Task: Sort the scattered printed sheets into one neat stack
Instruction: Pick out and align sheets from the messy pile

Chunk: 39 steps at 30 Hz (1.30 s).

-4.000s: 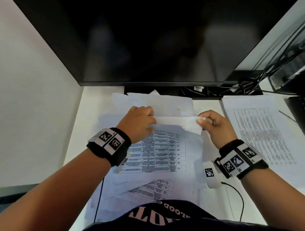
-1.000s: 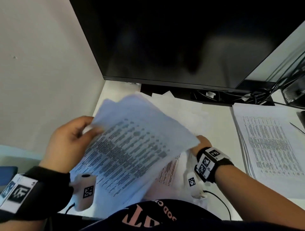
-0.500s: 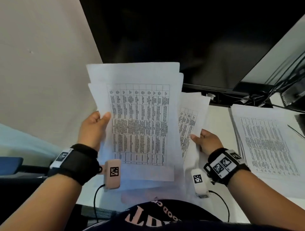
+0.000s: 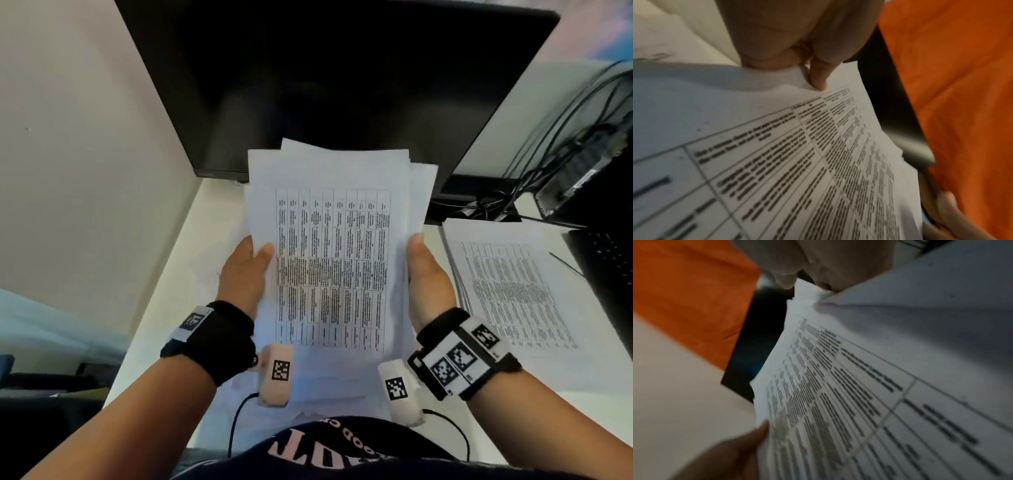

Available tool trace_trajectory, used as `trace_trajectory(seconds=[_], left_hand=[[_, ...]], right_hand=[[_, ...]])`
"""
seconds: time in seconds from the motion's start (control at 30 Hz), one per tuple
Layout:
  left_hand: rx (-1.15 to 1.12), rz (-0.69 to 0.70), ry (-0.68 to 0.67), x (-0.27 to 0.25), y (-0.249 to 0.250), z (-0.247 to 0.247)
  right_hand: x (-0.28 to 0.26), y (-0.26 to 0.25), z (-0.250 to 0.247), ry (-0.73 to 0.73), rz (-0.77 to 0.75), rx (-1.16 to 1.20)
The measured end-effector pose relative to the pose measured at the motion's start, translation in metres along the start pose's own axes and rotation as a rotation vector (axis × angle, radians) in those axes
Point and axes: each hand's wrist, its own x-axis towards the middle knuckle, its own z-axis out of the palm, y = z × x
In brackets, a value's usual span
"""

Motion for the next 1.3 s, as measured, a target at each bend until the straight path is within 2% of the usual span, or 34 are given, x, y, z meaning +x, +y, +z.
trace_trajectory(seconds=[0.13, 0.23, 0.3, 0.5, 0.63, 0.9, 1.0, 1.07, 1.2, 1.23, 1.3], left_hand=[[-0.032, 0.244, 0.045, -0.018, 0.04, 0.012], [-0.071, 0.448, 0.098, -0.034, 0.062, 0.014], [-0.082, 0.501, 0.093, -0.042, 0.066, 0.013], [-0.057, 0.467, 0.047, -0.038, 0.048, 0.004], [-0.072, 0.443, 0.056, -0.04, 0.054, 0.005], [-0.146, 0.514, 0.162, -0.049, 0.07, 0.014], [-0.119, 0.459, 0.151, -0.044, 0.058, 0.011], [-0.111, 0.416, 0.128, -0.04, 0.051, 0.008], [-0.082, 0.38, 0.111, -0.034, 0.04, 0.004], [-0.077, 0.37, 0.106, -0.033, 0.039, 0.003], [-0.068, 0.364, 0.1, -0.03, 0.034, 0.003]], right_hand=[[0.002, -0.017, -0.002, 0.042, -0.281, -0.204], [-0.005, -0.033, -0.002, 0.062, -0.456, -0.173], [-0.012, -0.035, -0.003, 0.044, -0.519, -0.142], [-0.015, -0.021, 0.001, 0.041, -0.484, -0.176], [-0.013, -0.026, 0.008, 0.03, -0.452, -0.161], [-0.024, -0.039, 0.027, 0.126, -0.567, -0.068], [-0.019, -0.039, 0.026, 0.132, -0.561, -0.062], [-0.017, -0.049, 0.023, 0.158, -0.645, -0.023], [-0.012, -0.072, 0.021, 0.227, -0.956, -0.319], [-0.009, -0.075, 0.021, 0.215, -0.969, -0.416], [-0.003, -0.077, 0.022, 0.193, -0.901, -0.537]])
